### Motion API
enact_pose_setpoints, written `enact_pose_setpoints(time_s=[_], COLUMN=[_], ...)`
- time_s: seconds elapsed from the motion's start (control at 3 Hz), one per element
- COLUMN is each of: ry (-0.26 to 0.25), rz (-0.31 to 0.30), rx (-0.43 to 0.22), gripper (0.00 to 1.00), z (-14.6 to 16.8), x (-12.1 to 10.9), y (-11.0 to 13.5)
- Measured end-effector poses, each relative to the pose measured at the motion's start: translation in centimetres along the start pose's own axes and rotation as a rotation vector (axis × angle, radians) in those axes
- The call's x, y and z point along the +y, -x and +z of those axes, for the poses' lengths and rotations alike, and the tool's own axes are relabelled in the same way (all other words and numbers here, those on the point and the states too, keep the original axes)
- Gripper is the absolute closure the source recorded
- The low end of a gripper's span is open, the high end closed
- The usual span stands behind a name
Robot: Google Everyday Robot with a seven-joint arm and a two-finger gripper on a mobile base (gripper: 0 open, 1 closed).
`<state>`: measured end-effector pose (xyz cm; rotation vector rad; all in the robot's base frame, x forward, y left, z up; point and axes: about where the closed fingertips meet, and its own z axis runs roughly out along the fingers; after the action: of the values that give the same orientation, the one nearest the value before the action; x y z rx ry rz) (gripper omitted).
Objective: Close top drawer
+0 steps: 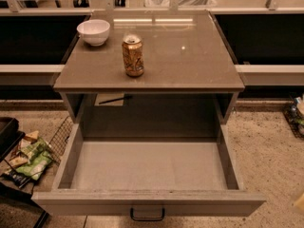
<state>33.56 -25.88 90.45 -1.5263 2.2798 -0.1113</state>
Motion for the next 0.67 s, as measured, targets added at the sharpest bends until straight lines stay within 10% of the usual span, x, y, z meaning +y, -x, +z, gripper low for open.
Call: enact_pose_setpoints(time_s=[0.67], ry=[-0.024], rz=[-0.045], rx=[0.039], gripper=[0.0], z=[7.6], x=[8.2], y=[-3.0])
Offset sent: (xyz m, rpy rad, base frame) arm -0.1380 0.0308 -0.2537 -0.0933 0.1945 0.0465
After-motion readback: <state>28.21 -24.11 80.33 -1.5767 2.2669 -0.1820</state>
